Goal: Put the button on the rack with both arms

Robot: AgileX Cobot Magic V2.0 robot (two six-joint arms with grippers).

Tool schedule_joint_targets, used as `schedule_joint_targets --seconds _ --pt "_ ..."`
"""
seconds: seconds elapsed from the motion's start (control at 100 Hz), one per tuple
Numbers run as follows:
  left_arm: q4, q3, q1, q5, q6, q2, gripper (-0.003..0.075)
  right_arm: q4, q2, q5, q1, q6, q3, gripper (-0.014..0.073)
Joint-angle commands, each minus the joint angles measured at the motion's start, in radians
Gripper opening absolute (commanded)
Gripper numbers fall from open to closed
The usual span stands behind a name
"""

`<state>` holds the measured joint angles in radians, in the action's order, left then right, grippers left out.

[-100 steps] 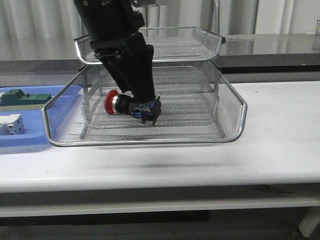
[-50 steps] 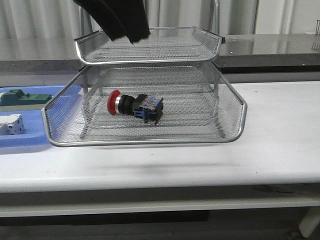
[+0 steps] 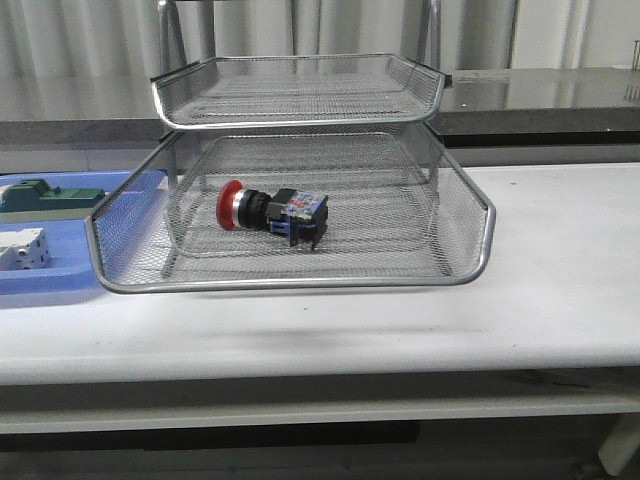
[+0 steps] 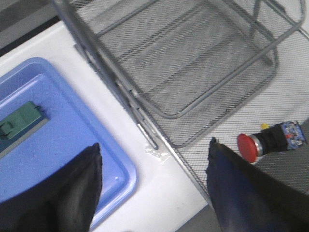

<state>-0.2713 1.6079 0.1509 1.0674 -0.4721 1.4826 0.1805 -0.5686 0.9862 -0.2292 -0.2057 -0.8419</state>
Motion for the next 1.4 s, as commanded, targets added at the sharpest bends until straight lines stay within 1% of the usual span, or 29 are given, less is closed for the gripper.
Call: schedule_joint_targets --seconds 0.0,0.12,0.27,0.55,0.74,0.84,1.06,1.25,1.39 --pt "-0.03 -0.054 -0.033 -0.127 0.013 -0.093 0.0439 0.024 -0.003 -0.061 0.002 0.001 -0.032 -0.0069" --pt "-0.033 -0.213 -0.061 -0.281 0.013 -0.188 0.0439 0.024 -0.003 -0.061 0.002 0.001 -0.032 -0.0069" --pt "-0.042 -0.428 -0.062 -0.501 0.013 -0.318 0.044 0.024 -0.003 -0.061 0.002 0.001 -0.032 -0.0069" --pt "-0.095 -0.776 -0.062 -0.822 0.013 -0.554 0.0439 0.024 -0.003 -0.061 0.002 0.001 -0.032 -0.0069" --pt "-0.143 -0.983 -0.062 -1.0 0.013 -0.721 0.0439 0.024 -0.003 -0.061 0.002 0.001 -0.032 -0.0069" --pt "-0.145 -1.067 -0.062 -1.036 0.013 -0.809 0.0439 0.024 -0.003 -0.061 0.002 0.001 -0.032 -0.0069" --pt "-0.177 -1.193 -0.062 -1.038 0.013 -0.973 0.0439 0.024 -0.003 -0.061 0.002 0.001 -0.032 -0.0069" --pt "-0.178 -1.242 -0.062 -1.04 0.013 -1.067 0.0439 0.024 -0.003 -0.061 0.002 0.001 -0.032 -0.0069" --pt "-0.178 -1.246 -0.062 -1.04 0.013 -1.084 0.0439 0.024 -0.003 -0.061 0.002 0.001 -0.032 -0.0069"
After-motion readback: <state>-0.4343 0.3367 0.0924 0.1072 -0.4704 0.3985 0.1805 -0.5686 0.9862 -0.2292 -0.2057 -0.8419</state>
